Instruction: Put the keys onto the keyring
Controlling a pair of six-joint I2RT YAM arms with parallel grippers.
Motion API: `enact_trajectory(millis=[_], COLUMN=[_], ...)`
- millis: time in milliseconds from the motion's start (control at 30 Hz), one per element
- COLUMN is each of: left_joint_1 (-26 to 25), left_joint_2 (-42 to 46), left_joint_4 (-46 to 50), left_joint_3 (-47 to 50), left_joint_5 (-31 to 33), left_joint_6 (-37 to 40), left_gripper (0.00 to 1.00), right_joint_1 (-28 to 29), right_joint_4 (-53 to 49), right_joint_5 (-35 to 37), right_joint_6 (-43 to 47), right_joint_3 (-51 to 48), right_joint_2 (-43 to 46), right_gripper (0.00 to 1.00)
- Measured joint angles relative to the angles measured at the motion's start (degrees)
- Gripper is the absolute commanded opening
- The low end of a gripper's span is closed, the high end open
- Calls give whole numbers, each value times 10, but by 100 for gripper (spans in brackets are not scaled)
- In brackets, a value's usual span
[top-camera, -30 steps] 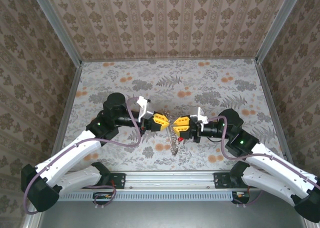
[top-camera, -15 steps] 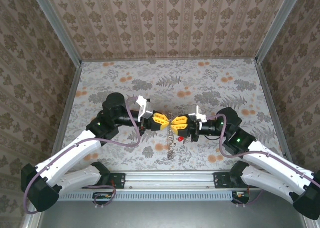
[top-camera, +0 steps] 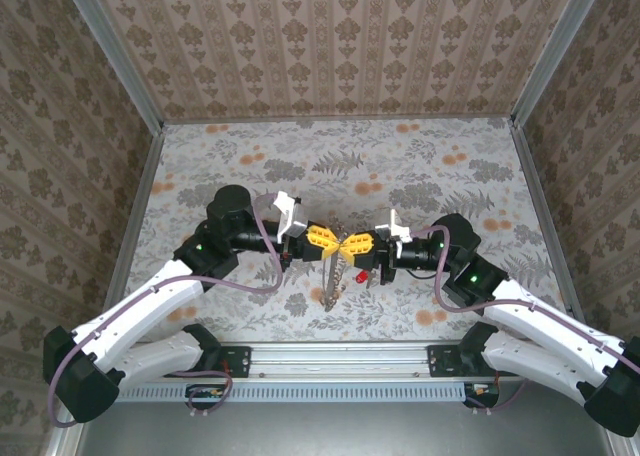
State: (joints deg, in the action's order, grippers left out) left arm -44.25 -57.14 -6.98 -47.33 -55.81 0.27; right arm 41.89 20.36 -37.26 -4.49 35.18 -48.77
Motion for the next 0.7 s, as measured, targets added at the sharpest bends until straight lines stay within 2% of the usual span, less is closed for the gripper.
enact_trajectory(millis=[33, 133, 200, 433, 700], left_joint_1=[-1, -13, -26, -49, -56], left_joint_2=[0, -3, -5, -14, -30], left_joint_4=[13, 71, 115, 256, 334], left_joint_3=[-4, -29, -48, -101, -154], left_joint_5=[6, 34, 57, 173, 264], left_joint_6=[9, 42, 61, 113, 142], left_gripper=[2, 27, 35, 37, 36], right_joint_1=[0, 0, 1, 2, 12], right_joint_4=[-5, -25, -50, -199, -343], right_joint_5=[4, 22, 40, 91, 132], right_joint_6=[2, 13, 28, 107, 162], right_joint_3=[0, 0, 2, 66, 163], right_joint_2=[1, 10, 19, 26, -26], right_gripper=[0, 0, 0, 0, 0])
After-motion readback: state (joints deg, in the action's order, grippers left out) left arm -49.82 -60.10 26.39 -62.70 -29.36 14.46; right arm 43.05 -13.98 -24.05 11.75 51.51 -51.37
